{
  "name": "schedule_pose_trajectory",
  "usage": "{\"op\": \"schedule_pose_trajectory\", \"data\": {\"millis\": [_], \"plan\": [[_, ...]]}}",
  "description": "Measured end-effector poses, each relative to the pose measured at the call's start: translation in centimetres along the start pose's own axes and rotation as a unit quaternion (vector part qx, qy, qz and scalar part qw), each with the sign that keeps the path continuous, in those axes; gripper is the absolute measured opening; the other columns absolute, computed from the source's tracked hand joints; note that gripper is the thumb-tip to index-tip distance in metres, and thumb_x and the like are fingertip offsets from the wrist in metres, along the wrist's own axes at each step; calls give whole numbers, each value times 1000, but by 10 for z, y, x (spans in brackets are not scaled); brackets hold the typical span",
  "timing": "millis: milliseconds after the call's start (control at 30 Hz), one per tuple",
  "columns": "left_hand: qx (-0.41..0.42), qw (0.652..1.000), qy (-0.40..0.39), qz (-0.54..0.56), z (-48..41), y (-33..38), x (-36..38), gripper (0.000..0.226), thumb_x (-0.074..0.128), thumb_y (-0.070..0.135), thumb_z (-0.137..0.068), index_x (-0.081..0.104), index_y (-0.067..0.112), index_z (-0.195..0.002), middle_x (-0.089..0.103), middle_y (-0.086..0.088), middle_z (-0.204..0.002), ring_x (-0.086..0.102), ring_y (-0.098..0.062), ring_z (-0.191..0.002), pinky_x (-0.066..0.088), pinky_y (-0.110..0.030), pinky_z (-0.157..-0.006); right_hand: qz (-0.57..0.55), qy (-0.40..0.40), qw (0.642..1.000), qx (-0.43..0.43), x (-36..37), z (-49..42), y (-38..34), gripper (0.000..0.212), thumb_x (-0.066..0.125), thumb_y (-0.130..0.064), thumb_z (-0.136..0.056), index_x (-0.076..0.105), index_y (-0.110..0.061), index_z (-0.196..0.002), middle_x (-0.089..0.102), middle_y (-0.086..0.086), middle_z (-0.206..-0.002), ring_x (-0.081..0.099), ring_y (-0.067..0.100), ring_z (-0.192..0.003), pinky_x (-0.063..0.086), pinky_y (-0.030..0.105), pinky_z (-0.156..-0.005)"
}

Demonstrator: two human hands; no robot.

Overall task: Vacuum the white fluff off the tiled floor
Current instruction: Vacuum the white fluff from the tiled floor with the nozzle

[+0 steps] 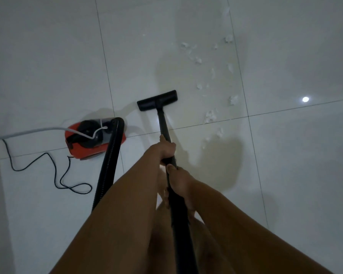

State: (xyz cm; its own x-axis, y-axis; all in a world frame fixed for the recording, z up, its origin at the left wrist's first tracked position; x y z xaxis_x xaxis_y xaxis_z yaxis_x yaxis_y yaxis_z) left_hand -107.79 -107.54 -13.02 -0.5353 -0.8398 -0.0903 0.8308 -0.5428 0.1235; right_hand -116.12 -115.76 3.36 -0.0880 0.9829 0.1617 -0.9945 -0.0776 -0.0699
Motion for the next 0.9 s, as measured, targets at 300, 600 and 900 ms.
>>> {"op": "schedule_pose_trajectory", "data": {"millis": [300, 600, 900], "plan": [[-14, 999, -22, -32, 26, -65, 59, 84, 40, 33, -102, -20, 40, -160, 56, -26, -146, 67, -38, -120, 59, -52, -100, 225, 149, 963, -28, -30, -74, 107, 98, 21, -74, -70, 39, -21, -150, 33, 5, -156, 24, 20, -145, 15, 41, -122], [-6, 998, -34, -45, 31, -137, 107, 84, 41, 34, -99, -16, 40, -161, 48, -26, -153, 63, -42, -125, 57, -53, -102, -63, 56, 996, 34, -12, -70, 195, 36, 37, -46, -104, 57, -16, -108, 67, 20, -90, 68, 25, -76, 57, 32, -74], [10, 999, -14, -39, 41, -166, 140, 94, 43, 44, -78, 2, 37, -162, 47, -25, -155, 59, -42, -130, 54, -54, -106, -10, 21, 999, 28, 2, 7, 227, 35, 30, -43, -104, 49, -13, -104, 53, 8, -59, 48, 17, -35, 48, 22, -45]]}}
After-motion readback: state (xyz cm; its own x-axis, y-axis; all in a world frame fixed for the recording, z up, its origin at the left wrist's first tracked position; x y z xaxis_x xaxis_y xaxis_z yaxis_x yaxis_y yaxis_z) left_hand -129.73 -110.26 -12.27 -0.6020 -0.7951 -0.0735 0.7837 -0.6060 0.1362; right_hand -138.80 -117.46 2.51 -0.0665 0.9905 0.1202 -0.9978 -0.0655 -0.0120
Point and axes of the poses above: each hand's wrist, its own z-axis away from the middle knuckle, its own x-axis out of the palm, y = z × x, the point moved 10 cm from there along -z, towards the middle knuckle
